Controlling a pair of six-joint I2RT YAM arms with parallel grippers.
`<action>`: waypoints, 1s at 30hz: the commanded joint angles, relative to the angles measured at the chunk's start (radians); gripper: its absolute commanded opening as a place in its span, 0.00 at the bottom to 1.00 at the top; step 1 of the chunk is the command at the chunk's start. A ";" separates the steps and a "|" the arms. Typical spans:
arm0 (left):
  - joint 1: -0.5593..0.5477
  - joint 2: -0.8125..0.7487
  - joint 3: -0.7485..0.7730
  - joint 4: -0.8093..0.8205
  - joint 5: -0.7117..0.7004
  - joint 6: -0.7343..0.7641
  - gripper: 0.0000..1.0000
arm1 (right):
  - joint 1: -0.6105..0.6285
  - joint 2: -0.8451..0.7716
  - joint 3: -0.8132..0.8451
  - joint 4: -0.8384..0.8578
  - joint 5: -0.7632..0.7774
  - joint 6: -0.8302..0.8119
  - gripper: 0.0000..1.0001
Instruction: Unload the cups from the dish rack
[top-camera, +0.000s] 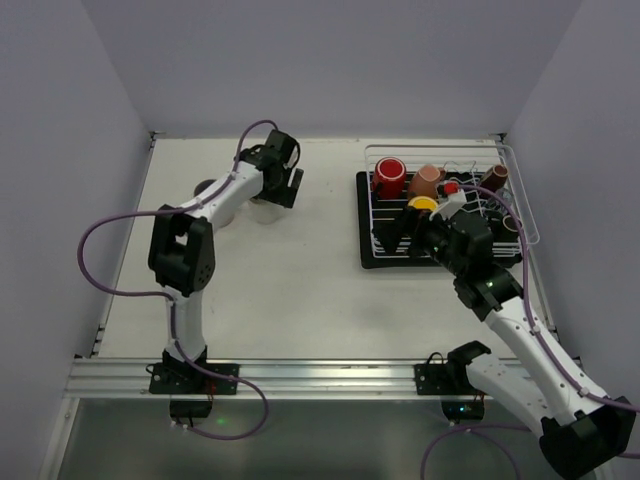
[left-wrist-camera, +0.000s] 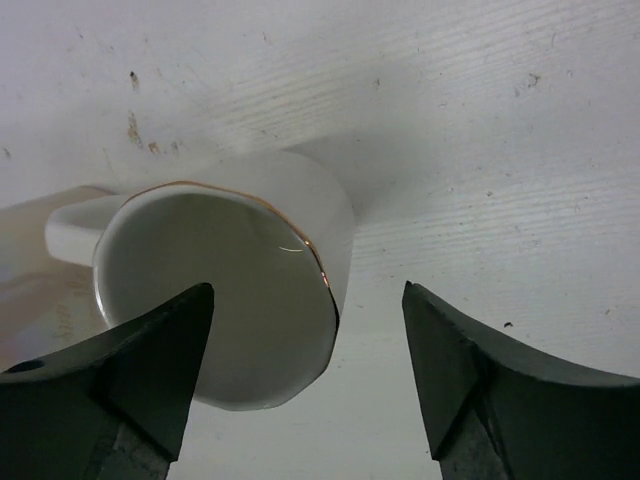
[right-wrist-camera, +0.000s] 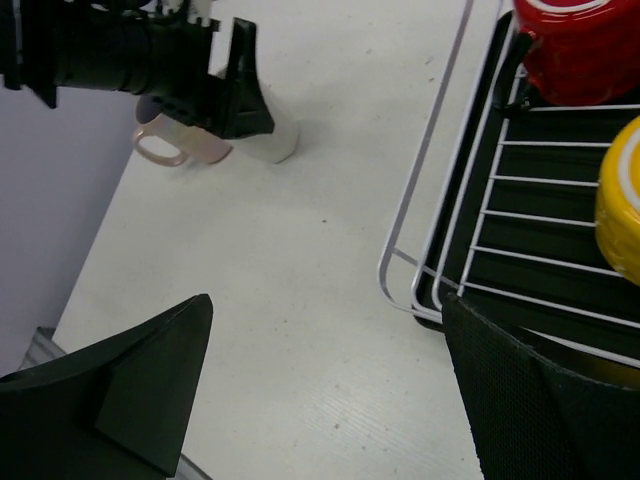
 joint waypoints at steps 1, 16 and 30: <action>0.001 -0.151 0.042 0.038 0.001 -0.012 0.84 | 0.002 0.006 0.090 -0.107 0.183 -0.054 0.99; -0.121 -0.914 -0.603 0.506 0.463 -0.163 1.00 | -0.113 0.320 0.274 -0.280 0.534 -0.149 0.99; -0.122 -1.382 -1.052 0.534 0.458 -0.092 1.00 | -0.110 0.592 0.452 -0.340 0.596 -0.150 0.99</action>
